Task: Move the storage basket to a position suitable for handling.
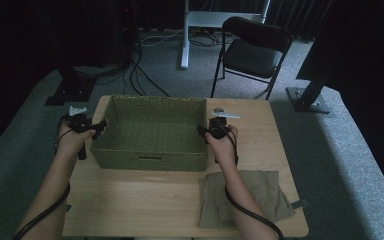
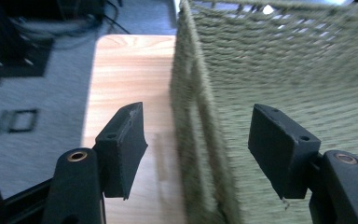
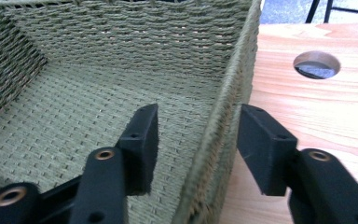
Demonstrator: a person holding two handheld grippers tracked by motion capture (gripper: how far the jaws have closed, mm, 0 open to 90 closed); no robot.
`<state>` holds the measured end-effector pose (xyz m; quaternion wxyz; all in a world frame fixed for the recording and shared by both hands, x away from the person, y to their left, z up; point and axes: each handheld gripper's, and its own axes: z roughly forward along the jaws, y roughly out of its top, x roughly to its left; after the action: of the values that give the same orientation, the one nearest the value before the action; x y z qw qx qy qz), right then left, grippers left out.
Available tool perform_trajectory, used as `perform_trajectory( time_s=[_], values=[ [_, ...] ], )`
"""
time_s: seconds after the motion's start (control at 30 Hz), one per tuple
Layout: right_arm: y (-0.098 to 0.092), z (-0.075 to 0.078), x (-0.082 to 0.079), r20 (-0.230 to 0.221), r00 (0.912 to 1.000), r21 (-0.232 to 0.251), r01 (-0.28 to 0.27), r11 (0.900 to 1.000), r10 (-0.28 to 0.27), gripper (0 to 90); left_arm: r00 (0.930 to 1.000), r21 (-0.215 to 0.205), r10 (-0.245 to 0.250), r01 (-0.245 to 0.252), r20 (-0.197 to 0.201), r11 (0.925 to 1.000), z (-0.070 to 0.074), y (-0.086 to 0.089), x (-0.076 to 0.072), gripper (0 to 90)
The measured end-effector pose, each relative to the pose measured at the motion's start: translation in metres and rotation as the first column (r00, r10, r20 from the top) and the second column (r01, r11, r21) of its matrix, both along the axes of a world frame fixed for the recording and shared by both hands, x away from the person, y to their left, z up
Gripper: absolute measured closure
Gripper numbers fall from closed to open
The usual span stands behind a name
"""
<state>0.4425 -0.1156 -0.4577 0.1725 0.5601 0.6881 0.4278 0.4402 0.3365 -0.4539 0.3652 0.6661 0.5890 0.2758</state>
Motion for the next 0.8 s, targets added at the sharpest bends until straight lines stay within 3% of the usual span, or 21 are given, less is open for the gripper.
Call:
perform_trajectory(
  time_s=[0.13,0.2,0.23,0.33,0.4,0.47,0.5,0.57,0.63,0.8],
  values=[
    [0.007,-0.005,0.005,-0.022,0.9984,-0.006,0.052,0.999,-0.052,54.2,0.9998,-0.009,-0.003,0.003,-0.019,1.0000,-0.010,-0.003,0.006,40.5],
    [0.009,-0.007,0.006,-0.034,0.9969,-0.036,0.070,0.997,-0.072,58.0,0.9996,0.004,-0.005,0.005,-0.027,1.0000,-0.013,-0.005,0.007,44.8],
    [0.010,-0.007,0.006,-0.040,0.9964,-0.028,0.074,0.997,-0.075,61.5,0.9996,0.021,-0.011,0.012,-0.025,0.9997,-0.014,-0.006,0.007,45.8],
    [0.011,-0.006,0.006,-0.052,0.9933,-0.028,0.101,0.994,-0.103,66.9,0.9995,0.036,-0.005,0.006,-0.032,0.9993,-0.016,-0.009,0.008,56.2],
    [0.011,-0.006,0.007,-0.065,0.9907,-0.020,0.118,0.993,-0.119,69.6,0.9992,0.024,0.002,-0.001,-0.040,0.9997,-0.017,-0.010,0.009,65.5],
    [0.011,-0.006,0.007,-0.071,0.9888,-0.019,0.131,0.991,-0.132,72.2,0.9991,0.028,-0.009,0.011,-0.041,0.9995,-0.018,-0.012,0.009,68.0],
    [0.013,-0.005,0.007,-0.071,0.9861,-0.031,0.149,0.988,-0.151,73.7,0.9990,0.052,-0.023,0.025,-0.040,0.9983,-0.018,-0.014,0.008,74.8],
    [0.016,-0.005,0.007,-0.057,0.9853,-0.064,0.157,0.985,-0.161,74.7,0.9988,0.080,-0.028,0.031,-0.040,0.9963,-0.017,-0.017,0.008,76.3],
    [0.017,-0.006,0.007,-0.051,0.9849,-0.079,0.161,0.984,-0.165,75.2,0.9985,0.078,-0.032,0.035,-0.044,0.9963,-0.016,-0.017,0.008,78.4],
    [0.018,-0.007,0.010,-0.032,0.9832,-0.090,0.176,0.980,-0.180,76.5,0.9993,0.027,-0.014,0.015,-0.035,0.9995,-0.018,-0.017,0.007,79.0]
  ],
)
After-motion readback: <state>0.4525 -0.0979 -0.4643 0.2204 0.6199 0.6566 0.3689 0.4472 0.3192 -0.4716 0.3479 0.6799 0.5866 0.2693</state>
